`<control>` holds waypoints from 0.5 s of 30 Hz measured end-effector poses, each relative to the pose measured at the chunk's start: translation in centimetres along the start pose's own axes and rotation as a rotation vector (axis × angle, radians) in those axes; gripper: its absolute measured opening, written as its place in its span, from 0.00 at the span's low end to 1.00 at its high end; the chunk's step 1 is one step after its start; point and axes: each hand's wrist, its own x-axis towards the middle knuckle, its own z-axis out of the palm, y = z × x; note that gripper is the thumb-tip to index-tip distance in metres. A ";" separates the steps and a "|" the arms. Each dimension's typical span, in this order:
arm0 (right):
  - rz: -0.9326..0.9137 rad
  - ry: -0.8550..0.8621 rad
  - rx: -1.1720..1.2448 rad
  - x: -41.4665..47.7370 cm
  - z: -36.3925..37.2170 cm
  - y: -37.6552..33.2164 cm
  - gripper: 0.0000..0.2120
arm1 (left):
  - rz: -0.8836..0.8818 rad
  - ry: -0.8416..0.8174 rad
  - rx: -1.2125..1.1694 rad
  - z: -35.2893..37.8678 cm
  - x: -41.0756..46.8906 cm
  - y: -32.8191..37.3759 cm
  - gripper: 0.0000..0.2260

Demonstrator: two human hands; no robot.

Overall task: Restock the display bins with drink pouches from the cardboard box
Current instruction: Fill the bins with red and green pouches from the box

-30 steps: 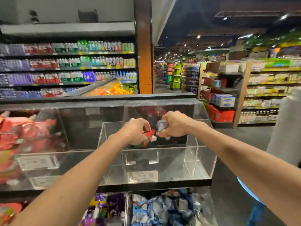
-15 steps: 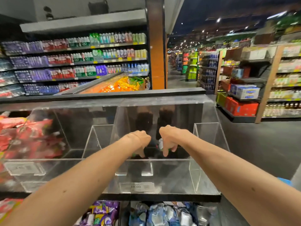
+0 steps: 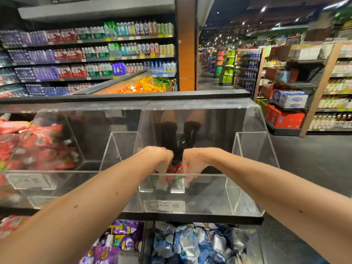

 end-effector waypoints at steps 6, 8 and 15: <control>0.010 -0.053 -0.017 0.3 -0.1 0.0 0.16 | -0.034 0.028 -0.115 0.0 -0.9 0.2 0.35; 0.010 -0.067 -0.032 0.1 -0.2 0.2 0.15 | -0.056 0.004 -0.161 -0.2 -1.3 0.3 0.35; -0.097 0.272 -0.142 -1.8 -2.0 -1.2 0.14 | -0.108 0.437 -0.502 -2.4 -7.1 -0.2 0.12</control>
